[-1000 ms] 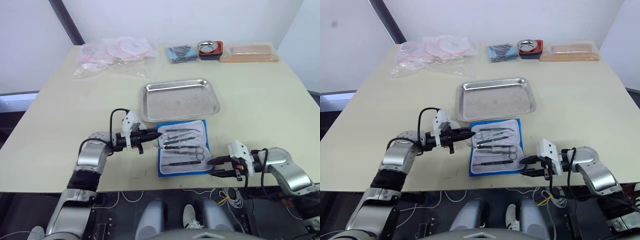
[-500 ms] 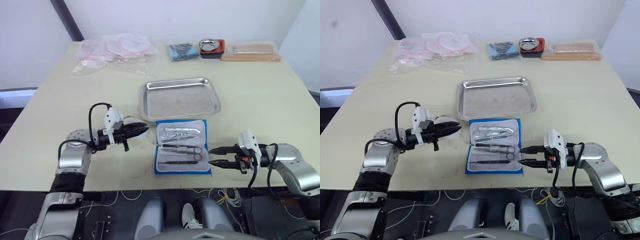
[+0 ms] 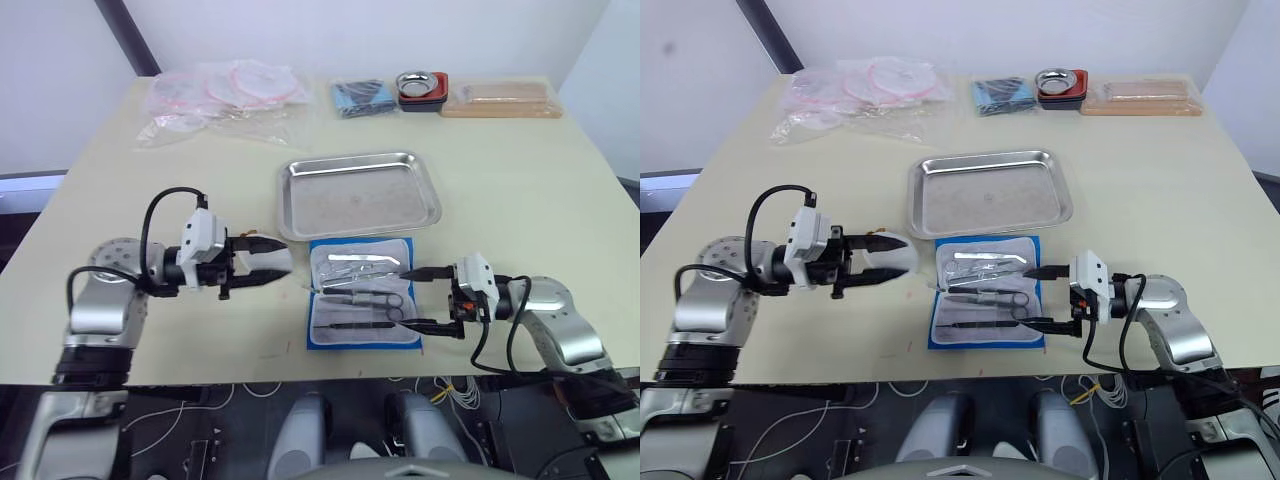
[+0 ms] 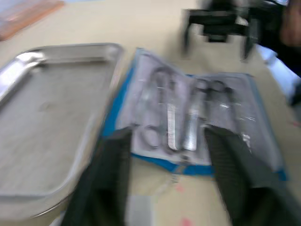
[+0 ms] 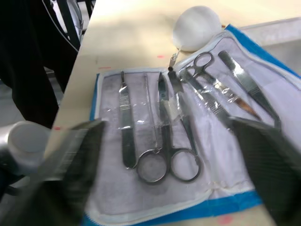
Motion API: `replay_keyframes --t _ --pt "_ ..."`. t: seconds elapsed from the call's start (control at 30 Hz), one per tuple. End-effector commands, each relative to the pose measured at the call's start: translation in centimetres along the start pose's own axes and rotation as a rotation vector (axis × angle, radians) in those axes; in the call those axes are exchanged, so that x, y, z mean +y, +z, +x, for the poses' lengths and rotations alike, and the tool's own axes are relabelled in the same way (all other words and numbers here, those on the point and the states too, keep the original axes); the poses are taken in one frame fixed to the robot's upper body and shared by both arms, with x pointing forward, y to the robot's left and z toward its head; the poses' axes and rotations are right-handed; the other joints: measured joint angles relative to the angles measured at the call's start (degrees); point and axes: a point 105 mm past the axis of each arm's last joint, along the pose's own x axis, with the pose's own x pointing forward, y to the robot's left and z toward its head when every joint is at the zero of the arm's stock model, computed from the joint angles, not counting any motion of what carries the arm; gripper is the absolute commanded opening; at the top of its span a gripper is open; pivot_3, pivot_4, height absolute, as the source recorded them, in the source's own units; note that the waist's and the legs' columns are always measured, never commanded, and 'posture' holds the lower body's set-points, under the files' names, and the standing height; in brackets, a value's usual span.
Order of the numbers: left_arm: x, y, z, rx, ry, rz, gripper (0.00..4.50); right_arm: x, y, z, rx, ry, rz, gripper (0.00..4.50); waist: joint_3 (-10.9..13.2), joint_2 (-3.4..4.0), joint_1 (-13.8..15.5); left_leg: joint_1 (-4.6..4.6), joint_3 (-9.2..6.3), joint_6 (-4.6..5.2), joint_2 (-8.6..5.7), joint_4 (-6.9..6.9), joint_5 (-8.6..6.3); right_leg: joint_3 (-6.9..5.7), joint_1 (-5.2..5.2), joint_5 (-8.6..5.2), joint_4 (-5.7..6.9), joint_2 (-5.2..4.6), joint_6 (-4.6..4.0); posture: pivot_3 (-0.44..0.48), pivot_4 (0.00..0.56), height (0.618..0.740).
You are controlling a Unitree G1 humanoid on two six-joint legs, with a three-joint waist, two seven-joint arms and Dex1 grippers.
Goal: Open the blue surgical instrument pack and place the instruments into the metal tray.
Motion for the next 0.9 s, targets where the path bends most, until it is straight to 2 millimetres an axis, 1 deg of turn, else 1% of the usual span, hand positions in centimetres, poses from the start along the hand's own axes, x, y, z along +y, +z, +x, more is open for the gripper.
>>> replay_keyframes --t 0.03,0.2,0.37,0.63,0.7,0.83,0.9 --pt "-1.0 2.2 0.2 -0.031 -0.084 0.061 4.46 -0.7 0.4 0.3 -0.014 0.011 -0.080 4.50 0.05 0.00 0.03 0.00 0.00 0.00 0.00 0.00 0.00 0.00 0.00 0.00 0.00 0.00 0.00 0.000 0.150 0.740" --pt "-1.7 3.6 0.3 -0.044 -0.113 0.093 4.46 -1.2 -0.6 0.5 0.004 0.023 -0.081 4.50 0.09 -0.02 0.11 0.00 0.00 0.00 0.00 0.04 0.00 0.00 0.00 0.00 0.01 0.02 0.01 0.000 0.150 0.740" --pt "-1.7 4.2 0.3 -0.081 -0.091 0.079 4.46 -1.5 -1.4 0.6 0.020 0.025 -0.069 4.50 0.11 0.01 -0.02 0.00 0.00 0.00 0.01 0.03 0.00 0.01 0.00 0.00 0.02 0.04 0.00 0.000 0.150 0.740" --pt "-2.3 4.0 0.5 -0.087 -0.099 0.045 4.46 -2.0 -3.1 0.8 0.093 0.018 -0.071 4.50 0.11 0.01 -0.02 0.03 0.03 0.00 0.01 0.04 0.00 0.04 0.00 0.00 0.05 0.05 0.00 0.000 0.150 0.740" --pt "-2.3 3.8 0.5 -0.086 -0.097 0.038 4.46 -2.1 -4.0 0.8 0.138 0.018 -0.046 4.50 0.11 0.01 -0.01 0.03 0.02 0.00 0.01 0.04 0.00 0.03 0.00 0.01 0.05 0.05 -0.01 0.000 0.150 0.740" --pt "-2.3 3.5 0.6 -0.090 -0.090 0.032 4.46 -1.5 -6.1 0.7 0.240 0.045 0.032 4.50 0.08 -0.04 -0.06 0.14 0.05 0.00 0.01 0.05 0.00 0.06 0.06 0.01 0.10 0.05 -0.01 0.000 0.150 0.740" --pt "-2.2 3.4 0.7 -0.095 -0.084 0.031 4.46 -1.2 -6.7 0.7 0.276 0.057 0.059 4.50 0.06 -0.06 -0.06 0.22 0.04 0.00 0.02 0.06 0.00 0.06 0.10 0.04 0.11 0.08 -0.05 0.000 0.150 0.740"
